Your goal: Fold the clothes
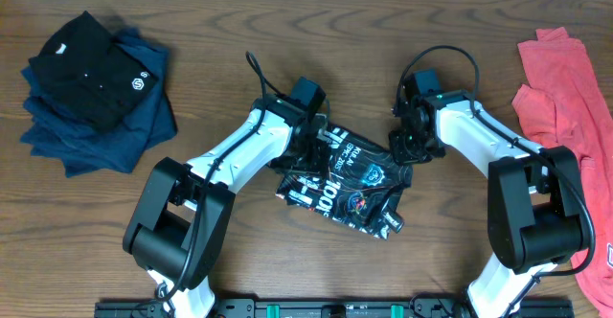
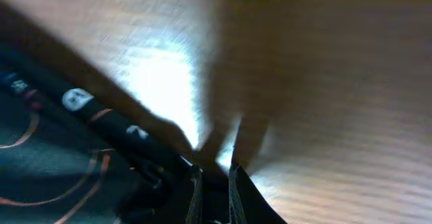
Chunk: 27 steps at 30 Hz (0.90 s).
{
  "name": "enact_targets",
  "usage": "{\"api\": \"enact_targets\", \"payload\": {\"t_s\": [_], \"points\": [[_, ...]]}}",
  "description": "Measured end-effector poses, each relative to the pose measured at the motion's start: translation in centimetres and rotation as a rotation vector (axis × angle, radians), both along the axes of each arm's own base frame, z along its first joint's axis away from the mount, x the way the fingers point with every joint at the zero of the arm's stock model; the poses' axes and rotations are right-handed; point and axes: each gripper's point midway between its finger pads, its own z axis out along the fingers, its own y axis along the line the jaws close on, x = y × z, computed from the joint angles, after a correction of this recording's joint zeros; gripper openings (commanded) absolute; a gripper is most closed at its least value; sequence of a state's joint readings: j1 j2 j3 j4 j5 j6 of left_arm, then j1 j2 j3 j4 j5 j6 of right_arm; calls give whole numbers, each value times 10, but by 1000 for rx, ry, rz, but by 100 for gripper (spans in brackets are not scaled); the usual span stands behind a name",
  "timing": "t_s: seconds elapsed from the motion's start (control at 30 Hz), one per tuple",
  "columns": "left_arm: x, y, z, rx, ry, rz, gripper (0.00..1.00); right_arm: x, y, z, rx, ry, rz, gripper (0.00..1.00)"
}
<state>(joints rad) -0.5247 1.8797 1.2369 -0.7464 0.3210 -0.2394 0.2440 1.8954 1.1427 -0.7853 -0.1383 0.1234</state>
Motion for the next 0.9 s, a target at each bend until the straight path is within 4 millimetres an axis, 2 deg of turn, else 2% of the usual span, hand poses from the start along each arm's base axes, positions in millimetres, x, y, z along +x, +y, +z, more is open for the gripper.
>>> {"api": "enact_targets", "payload": {"t_s": [0.27, 0.53, 0.63, 0.77, 0.83, 0.9], "points": [[36, 10, 0, 44, -145, 39, 69, -26, 28, 1, 81, 93, 50, 11], [71, 43, 3, 25, -198, 148, 69, -40, 52, 0, 103, 115, 113, 9], [71, 52, 3, 11, -175, 172, 68, -40, 53, 0, 97, 114, 102, 9], [57, 61, 4, 20, -103, 169, 69, -39, 50, -1, 80, 111, 87, 9], [51, 67, 13, 26, -80, 174, 70, -37, 46, -1, 71, 109, 75, 9], [50, 70, 31, 12, -102, 183, 69, -34, 41, -1, 65, 106, 59, 9]]}}
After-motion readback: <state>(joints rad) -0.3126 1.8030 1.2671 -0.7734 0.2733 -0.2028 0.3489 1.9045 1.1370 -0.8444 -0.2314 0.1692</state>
